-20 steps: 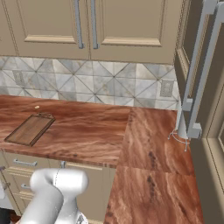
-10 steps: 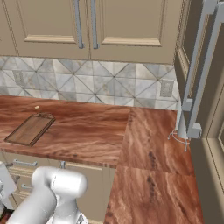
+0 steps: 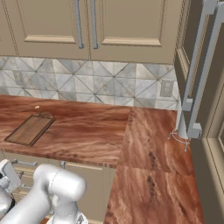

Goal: Open the drawer on the left and place the cutting tools on the cutting board.

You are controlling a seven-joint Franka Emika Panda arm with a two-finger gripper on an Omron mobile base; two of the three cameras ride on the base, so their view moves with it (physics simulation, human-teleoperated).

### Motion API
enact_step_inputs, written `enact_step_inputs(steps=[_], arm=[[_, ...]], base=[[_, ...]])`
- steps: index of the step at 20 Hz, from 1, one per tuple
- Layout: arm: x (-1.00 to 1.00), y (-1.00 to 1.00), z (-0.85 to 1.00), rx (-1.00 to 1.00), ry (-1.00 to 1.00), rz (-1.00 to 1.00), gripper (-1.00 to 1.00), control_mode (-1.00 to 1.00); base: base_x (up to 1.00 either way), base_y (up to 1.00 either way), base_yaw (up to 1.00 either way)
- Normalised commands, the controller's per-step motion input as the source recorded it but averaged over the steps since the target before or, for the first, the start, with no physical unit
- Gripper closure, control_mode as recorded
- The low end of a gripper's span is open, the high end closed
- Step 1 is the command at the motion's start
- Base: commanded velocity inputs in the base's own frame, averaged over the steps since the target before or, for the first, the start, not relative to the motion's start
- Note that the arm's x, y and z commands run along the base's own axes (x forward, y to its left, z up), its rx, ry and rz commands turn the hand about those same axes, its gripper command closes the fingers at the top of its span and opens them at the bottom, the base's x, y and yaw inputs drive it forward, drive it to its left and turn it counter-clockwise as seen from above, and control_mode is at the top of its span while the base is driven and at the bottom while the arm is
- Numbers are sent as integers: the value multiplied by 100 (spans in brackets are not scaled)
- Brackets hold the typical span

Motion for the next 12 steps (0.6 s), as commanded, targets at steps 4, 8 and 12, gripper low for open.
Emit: enact_step_inputs(steps=[4,8,12], arm=[[45,4,-45,7,-11,5,-100,-100],[43,6,-43,3,-13,6,-100,-100],[43,13,-51,3,-7,5,-100,-100]], base=[[0,0,0],[0,0,0],[0,0,0]])
